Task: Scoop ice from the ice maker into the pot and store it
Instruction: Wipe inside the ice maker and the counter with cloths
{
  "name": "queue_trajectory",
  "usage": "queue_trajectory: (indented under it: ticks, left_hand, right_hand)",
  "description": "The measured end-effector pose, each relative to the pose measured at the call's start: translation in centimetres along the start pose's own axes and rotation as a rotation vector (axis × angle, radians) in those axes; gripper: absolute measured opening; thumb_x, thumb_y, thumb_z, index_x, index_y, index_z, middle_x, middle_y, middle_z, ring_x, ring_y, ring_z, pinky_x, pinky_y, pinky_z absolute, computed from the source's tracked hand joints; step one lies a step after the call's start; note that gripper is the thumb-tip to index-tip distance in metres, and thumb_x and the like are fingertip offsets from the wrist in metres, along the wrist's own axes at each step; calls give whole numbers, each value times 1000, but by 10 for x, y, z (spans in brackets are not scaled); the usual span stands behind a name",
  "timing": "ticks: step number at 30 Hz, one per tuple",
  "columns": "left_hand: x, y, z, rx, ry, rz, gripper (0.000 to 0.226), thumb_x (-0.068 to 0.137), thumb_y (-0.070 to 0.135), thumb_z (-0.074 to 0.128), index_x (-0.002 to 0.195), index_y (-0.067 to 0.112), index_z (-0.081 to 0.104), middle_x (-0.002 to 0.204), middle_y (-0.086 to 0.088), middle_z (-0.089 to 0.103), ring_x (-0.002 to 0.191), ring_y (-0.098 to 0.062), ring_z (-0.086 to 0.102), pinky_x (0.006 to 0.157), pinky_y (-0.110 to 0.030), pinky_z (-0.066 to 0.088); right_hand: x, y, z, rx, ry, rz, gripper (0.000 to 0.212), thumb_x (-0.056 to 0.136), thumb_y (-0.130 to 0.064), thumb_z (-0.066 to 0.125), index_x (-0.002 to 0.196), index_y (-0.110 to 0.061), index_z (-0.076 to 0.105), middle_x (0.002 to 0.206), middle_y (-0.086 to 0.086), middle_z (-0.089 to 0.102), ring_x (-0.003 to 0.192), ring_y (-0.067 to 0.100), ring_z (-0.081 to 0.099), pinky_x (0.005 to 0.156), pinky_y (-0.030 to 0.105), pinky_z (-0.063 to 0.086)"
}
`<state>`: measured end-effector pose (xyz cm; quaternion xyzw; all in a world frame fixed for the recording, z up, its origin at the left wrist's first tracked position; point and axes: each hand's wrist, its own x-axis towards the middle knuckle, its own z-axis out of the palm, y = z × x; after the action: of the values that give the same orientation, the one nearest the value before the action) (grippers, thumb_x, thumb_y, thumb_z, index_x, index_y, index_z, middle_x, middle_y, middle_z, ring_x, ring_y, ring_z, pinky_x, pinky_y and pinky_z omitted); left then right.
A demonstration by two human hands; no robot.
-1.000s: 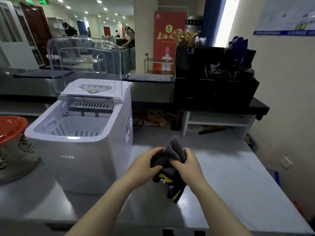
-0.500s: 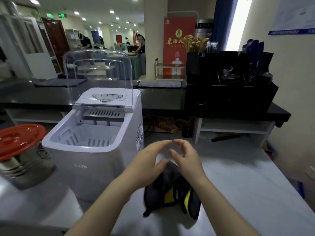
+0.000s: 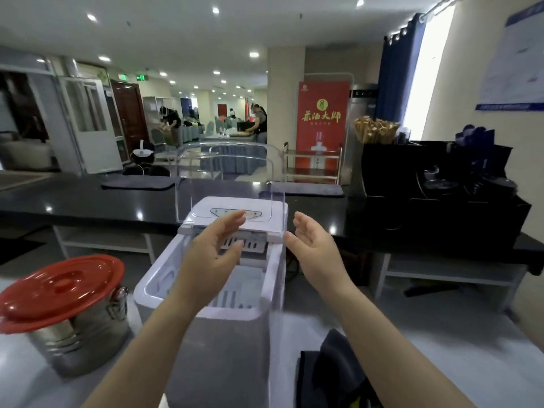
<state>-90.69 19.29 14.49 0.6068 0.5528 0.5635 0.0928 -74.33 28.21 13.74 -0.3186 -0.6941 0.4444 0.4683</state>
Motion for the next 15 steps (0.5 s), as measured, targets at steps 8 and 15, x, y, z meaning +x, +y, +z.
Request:
queue_trajectory:
  ticks: [8, 15]
  left_hand:
    - [23, -53, -57, -131, 243, -170, 55, 91, -2, 49, 134, 32, 41, 129, 17, 51, 117, 14, 45, 100, -14, 38]
    - [38, -79, -61, -212, 142, -383, 76, 94, 9, 48, 152, 30, 2, 154, 9, 17, 113, 17, 42, 72, -6, 38]
  right_hand:
    - [26, 5, 47, -31, 29, 9, 40, 93, -22, 57, 131, -30, 48, 118, -18, 64, 109, -1, 59, 100, 38, 48]
    - [26, 10, 60, -58, 97, 8, 42, 94, -20, 57, 132, -32, 45, 119, -27, 59, 112, -5, 54, 102, 30, 44]
